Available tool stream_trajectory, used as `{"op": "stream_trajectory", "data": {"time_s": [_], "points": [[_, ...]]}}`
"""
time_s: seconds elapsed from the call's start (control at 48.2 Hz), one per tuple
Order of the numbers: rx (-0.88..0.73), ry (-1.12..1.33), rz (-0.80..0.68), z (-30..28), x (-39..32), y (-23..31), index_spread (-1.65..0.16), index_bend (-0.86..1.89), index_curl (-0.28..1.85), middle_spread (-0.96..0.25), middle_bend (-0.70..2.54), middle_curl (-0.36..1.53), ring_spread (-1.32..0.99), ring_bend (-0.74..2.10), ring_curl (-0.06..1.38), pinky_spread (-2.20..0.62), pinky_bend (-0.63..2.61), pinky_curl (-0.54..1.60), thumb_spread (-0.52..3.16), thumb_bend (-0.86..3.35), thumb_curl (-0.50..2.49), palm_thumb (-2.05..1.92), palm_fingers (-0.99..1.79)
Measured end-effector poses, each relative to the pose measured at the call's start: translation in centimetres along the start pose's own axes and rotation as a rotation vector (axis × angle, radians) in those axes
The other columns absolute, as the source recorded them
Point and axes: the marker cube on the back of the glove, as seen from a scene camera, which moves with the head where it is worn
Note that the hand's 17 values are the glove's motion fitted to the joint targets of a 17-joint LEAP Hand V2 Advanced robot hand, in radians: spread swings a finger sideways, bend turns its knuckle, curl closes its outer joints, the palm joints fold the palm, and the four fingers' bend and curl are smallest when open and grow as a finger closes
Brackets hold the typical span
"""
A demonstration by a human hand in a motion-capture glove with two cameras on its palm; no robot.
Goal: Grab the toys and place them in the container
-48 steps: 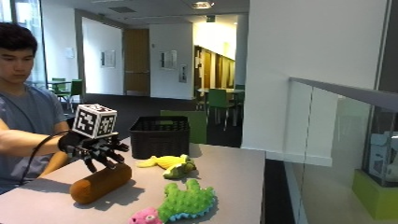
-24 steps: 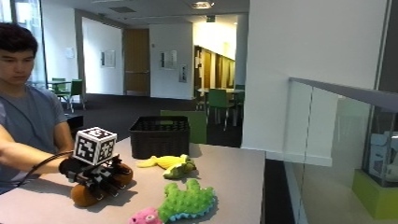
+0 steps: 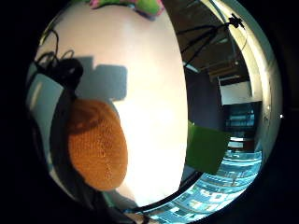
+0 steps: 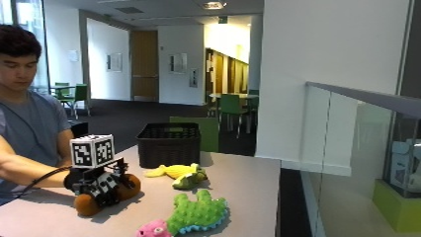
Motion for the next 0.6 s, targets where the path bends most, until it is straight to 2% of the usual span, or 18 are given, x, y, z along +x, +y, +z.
{"op": "stream_trajectory", "data": {"time_s": [0.104, 0.311, 0.602], "points": [[-0.011, 0.029, 0.014, -0.3, -0.4, 0.2, -0.38, 0.04, -0.02, -0.31, 0.88, 0.54, -0.40, 1.28, 0.52, -0.36, 1.16, 0.39, 1.18, 0.17, 0.45, 0.62, 0.77], [-0.046, 0.033, 0.011, -2.9, -0.8, -0.1, -0.38, 0.06, -0.01, -0.37, 0.98, 0.59, -0.43, 1.33, 0.54, -0.40, 1.17, 0.40, 0.94, 0.16, 0.57, 0.70, 0.78], [0.026, -0.004, 0.014, -11.3, -2.9, -2.3, -0.38, 0.06, -0.02, -0.39, 1.03, 0.61, -0.42, 1.36, 0.53, -0.41, 1.15, 0.41, 0.78, 0.13, 0.70, 0.71, 0.82]]}}
